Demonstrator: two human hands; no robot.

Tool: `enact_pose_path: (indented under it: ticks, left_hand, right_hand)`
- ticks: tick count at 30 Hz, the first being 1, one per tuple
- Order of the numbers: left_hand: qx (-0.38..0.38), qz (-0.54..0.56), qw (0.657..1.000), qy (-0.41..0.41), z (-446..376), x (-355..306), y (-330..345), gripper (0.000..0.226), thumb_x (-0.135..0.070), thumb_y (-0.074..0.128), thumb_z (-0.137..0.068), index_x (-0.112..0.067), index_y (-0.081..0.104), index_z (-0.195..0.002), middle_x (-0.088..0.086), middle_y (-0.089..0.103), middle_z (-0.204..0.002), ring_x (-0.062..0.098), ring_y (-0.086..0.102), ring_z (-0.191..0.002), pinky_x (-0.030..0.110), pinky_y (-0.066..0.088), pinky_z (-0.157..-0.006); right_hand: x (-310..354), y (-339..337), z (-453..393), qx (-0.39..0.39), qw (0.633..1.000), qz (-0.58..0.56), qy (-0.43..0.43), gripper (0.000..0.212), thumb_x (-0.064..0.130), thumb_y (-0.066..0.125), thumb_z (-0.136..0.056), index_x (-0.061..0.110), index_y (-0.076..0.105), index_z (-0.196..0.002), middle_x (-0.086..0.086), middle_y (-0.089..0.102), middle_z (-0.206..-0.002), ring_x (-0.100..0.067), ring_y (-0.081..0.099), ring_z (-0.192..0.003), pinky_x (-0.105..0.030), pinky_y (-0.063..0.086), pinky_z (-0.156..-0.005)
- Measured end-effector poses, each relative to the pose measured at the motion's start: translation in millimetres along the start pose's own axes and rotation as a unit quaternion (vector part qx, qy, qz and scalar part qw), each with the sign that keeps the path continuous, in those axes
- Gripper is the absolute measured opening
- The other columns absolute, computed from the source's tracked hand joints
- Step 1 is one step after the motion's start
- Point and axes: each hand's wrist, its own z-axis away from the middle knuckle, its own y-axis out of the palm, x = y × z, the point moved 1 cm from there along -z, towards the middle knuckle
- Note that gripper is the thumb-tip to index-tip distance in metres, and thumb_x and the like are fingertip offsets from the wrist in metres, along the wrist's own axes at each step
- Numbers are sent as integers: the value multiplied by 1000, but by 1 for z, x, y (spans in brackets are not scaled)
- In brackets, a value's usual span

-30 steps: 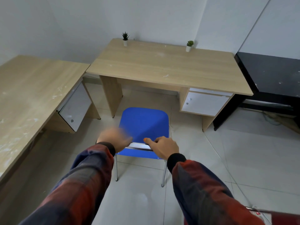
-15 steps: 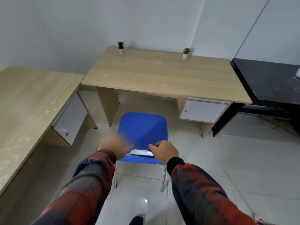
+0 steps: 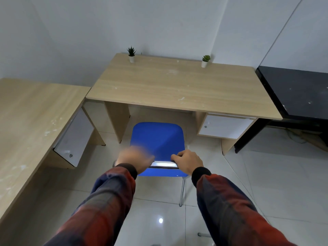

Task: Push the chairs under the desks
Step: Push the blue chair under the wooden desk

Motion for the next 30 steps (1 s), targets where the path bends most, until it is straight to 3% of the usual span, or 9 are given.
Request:
enact_pose_path:
  ticks: [7,12,18,26,30]
  left_hand:
    - [14,18,999,23,0,4,-5,33,-47,51,-83,-23,49,-61,-6,49,-56,11,45,-52,26,33,-50]
    - [10,14,999,42,3,21,-3,34,-45,52,-81,-19,47,-60,-4,49,-56,17,47,-54,27,33,-51]
    - [13,4,998,60,-5,47,-6,35,-46,55,-80,-16,50,-64,-1,54,-60,23,56,-61,28,38,-53]
    - [12,4,998,54,-28,43,-13,35,-48,51,-79,-20,46,-60,-4,52,-58,17,49,-55,28,37,-53]
    - [10,11,999,37,-41,36,-15,34,-48,52,-77,-20,47,-60,-4,53,-59,17,49,-55,28,40,-54]
  right_hand:
    - [4,-1,4,10,1000,8,14,41,48,54,-92,14,73,-75,3,56,-61,-15,50,-60,-27,41,-58]
    - [15,8,21,13,1000,9,16,42,46,52,-91,14,55,-64,0,44,-56,-17,41,-53,-28,38,-57]
    - [30,27,32,-7,1000,3,21,45,48,49,-94,13,58,-65,-1,50,-60,-17,45,-55,-26,37,-53]
    - [39,19,4,-1,999,-15,30,43,46,52,-93,10,72,-80,-1,58,-66,-17,53,-62,-27,44,-61]
    - [41,11,-11,4,999,-11,40,40,46,54,-91,16,64,-66,2,55,-60,-17,52,-59,-27,42,-58]
